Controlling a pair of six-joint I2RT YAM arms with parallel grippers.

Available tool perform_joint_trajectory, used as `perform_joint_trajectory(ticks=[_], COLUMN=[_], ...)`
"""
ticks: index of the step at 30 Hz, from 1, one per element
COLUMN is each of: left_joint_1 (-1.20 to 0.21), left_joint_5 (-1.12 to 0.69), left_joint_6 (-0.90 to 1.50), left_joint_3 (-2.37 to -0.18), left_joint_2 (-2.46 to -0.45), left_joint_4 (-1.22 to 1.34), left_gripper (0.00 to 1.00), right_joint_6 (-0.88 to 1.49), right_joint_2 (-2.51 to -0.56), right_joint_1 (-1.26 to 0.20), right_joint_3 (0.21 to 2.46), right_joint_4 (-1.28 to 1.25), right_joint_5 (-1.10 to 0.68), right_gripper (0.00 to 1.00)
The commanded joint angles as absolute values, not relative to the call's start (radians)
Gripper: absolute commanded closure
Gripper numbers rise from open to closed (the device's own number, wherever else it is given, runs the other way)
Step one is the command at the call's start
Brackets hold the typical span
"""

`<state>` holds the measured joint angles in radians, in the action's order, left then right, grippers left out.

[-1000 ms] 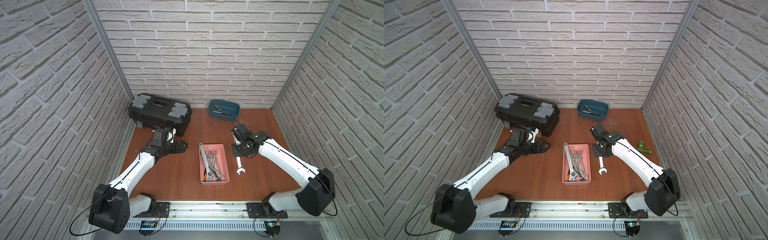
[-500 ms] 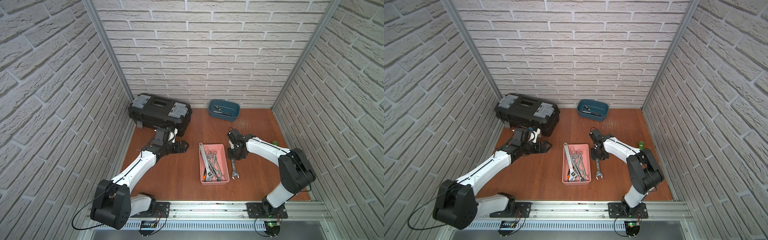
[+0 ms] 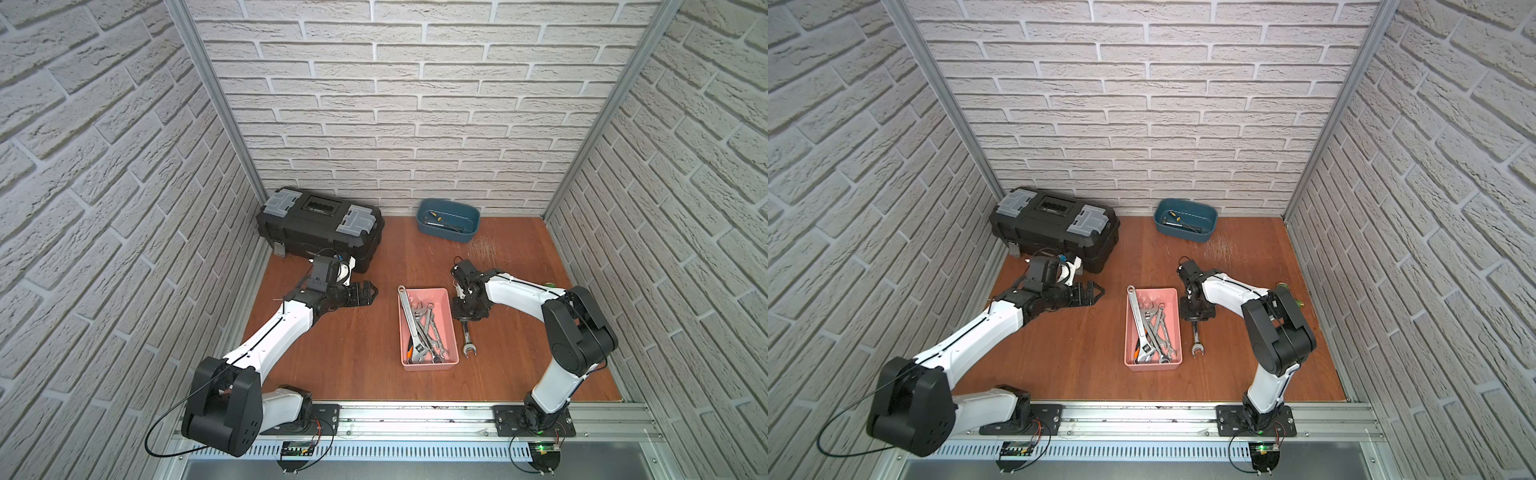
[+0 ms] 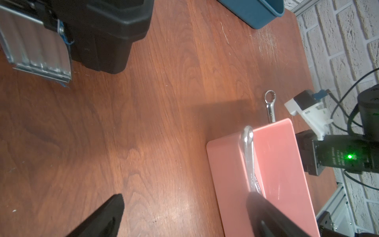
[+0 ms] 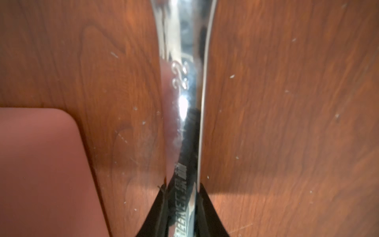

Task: Take out the wrench from the storage box
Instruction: Place the wrench at the center of the board, then pick up the wrench from the storage box.

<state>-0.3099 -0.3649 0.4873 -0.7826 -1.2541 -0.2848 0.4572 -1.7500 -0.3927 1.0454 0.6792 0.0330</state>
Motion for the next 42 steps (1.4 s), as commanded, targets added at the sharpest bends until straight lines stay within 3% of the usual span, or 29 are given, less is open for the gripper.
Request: perform_joint_trajectory(ticks=[1,5,13,22,31,42], left_joint_1=[-0.314,-0.313,-0.311,-0.278,-0.273,-0.272], left_joint_5=[-0.365,-0.366,-0.368,-0.381,-0.406,-0.405], left_joint_6=[0.463,0.464,0.445,0.437,0.444,0.463], left_joint_3=[-0.803,-0.807,-0.830,-0.823,-0.820,-0.781], left_joint_2=[-1.265,-1.272,-1.281,-1.267,-1.257,-1.215], left_joint_4=[-0.269,-0.270,-0.293,-0.310,-0.303,-0.300], left_gripper=[0.02,0.02,0.02,0.02,0.02,0.02], right_joint_6=[0.466,0.478,0.474,0.539,0.595,0.582], right_joint_2=[-1.790,-1.781,-1.644,-1.457,-1.591,-1.729], right_joint_1=[-0.385,-0.385,-0.407,-0.635,-0.866,-0.895], right_joint_3=[1.039,1.035,1.090,1.213,1.226,1.198], right_joint_4=[0.663,0.675,0.754,0.863,0.726,0.622], right_joint_5=[0.083,0.093,0.093,0.088,0.094,0.082], right_gripper=[0.71,0.66,0.65,0.61,0.57,0.56])
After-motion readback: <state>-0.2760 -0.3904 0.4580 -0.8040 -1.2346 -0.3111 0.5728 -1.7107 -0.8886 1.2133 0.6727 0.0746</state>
